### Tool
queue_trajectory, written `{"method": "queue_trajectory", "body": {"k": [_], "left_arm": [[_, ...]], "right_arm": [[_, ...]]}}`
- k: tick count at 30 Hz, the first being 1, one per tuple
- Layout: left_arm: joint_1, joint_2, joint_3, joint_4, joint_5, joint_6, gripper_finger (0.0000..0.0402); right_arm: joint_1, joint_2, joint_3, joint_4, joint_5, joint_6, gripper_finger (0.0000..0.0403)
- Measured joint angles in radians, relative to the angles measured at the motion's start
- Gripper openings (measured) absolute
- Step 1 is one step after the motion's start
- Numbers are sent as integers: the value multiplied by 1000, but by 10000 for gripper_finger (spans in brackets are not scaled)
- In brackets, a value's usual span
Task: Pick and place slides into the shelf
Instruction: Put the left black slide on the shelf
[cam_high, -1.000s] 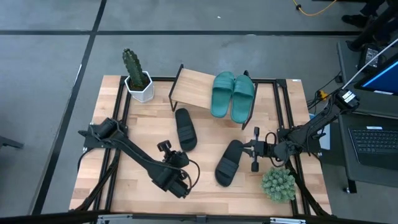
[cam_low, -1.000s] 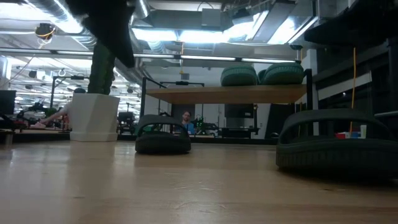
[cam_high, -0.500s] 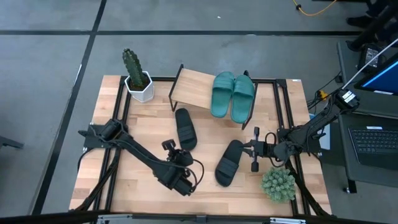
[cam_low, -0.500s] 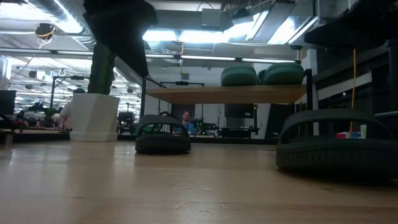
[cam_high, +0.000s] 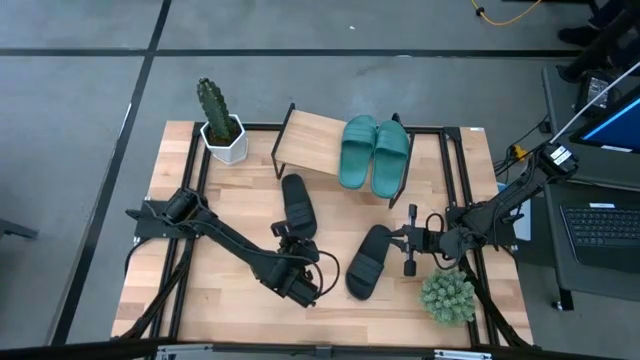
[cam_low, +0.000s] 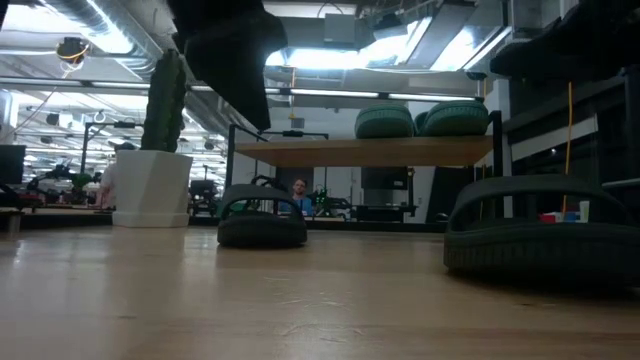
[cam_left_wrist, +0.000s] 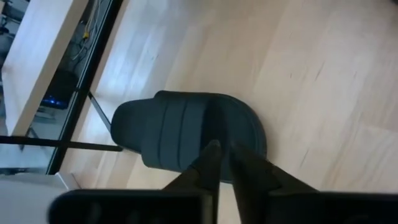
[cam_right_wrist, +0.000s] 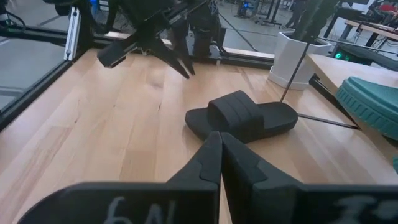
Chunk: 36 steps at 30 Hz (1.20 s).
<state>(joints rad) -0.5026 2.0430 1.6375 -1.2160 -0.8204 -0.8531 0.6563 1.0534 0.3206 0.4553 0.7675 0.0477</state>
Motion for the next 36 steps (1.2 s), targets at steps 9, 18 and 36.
{"method": "queue_trajectory", "body": {"k": [9,18,36], "left_arm": [[0,0,0,4,-34,37,108],[-18,0,-1,12,-108,76,119],[-13,-2,-214,207,-125,78,119]], "right_arm": [[0,0,0,-32,-1,25,11],[0,0,0,-34,-1,23,11],[0,0,0,-35,-18,24,11]]}}
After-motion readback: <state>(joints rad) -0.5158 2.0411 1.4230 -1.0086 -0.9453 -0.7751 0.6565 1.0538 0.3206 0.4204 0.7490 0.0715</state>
